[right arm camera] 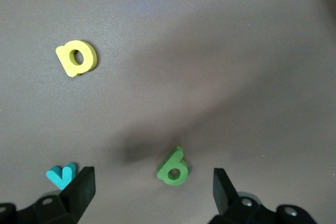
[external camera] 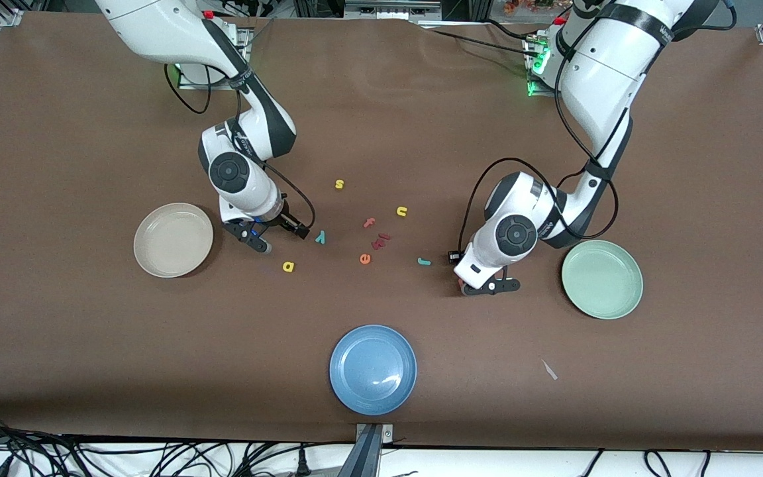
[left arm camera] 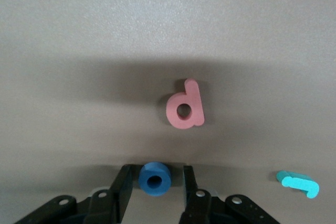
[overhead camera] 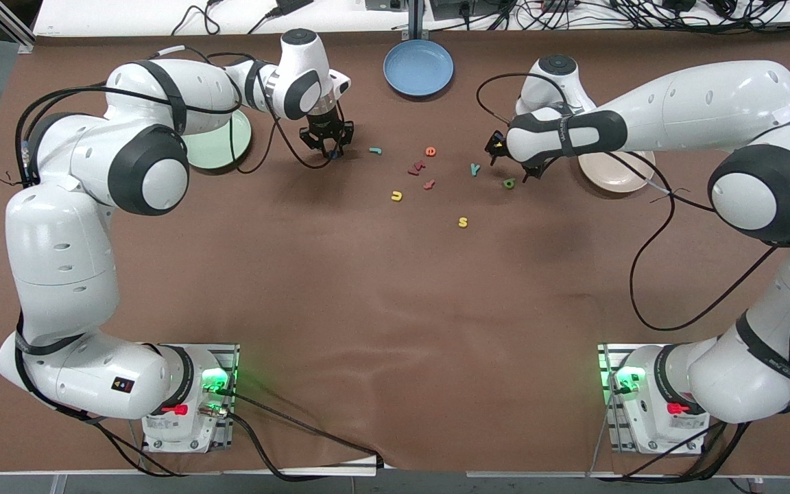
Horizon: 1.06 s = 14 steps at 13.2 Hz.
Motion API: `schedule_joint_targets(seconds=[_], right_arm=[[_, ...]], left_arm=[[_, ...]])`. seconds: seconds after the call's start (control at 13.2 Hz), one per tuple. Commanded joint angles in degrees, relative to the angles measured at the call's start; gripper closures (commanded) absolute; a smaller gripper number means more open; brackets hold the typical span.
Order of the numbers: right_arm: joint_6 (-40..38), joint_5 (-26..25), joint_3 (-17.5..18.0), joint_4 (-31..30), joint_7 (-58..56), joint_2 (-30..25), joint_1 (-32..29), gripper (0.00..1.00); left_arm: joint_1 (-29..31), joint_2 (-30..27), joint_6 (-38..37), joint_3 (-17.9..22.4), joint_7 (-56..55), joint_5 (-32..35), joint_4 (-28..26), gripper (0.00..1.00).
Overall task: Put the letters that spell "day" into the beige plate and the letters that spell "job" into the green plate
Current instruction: 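Release the o onto the green plate while the right gripper carries the g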
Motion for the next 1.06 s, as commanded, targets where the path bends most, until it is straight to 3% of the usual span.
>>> schedule_joint_targets(seconds=[0.0, 0.23, 0.46, 0.61, 0.84, 0.99], right_arm=[[0.9, -0.9, 0.1, -0.3, 1.5, 0.5, 0.2, 0.01], [4.9, -0.7, 0.1, -3.1, 1.5, 0.4, 0.2, 0.02], [8.2, -0.6, 0.1, -5.6, 1.5, -0.1, 0.2, 0.06], [8.5, -0.6, 0.1, -6.0, 1.5, -0.1, 0.2, 0.16], [8.5, -0.6, 0.1, -5.9, 1.5, -0.1, 0.2, 0.33], [8.3, -0.6, 0.2, -5.8, 1.5, -0.1, 0.2, 0.44]], left_arm=[[-0.6, 0.4, 1.2, 0.7, -1.3, 2.3, -0.2, 0.55], [-0.5, 0.4, 1.6, 0.7, -1.3, 2.5, -0.3, 0.59], [-0.7, 1.1, 1.6, 0.7, -1.3, 2.5, -0.3, 0.77], [-0.6, 1.2, 1.5, 0.8, -1.3, 2.5, -0.3, 0.95], [0.1, 0.3, 0.5, 0.7, -1.0, 2.5, -0.1, 0.96], [1.4, -3.1, -4.6, 0.8, -0.1, 2.5, 0.6, 0.96]])
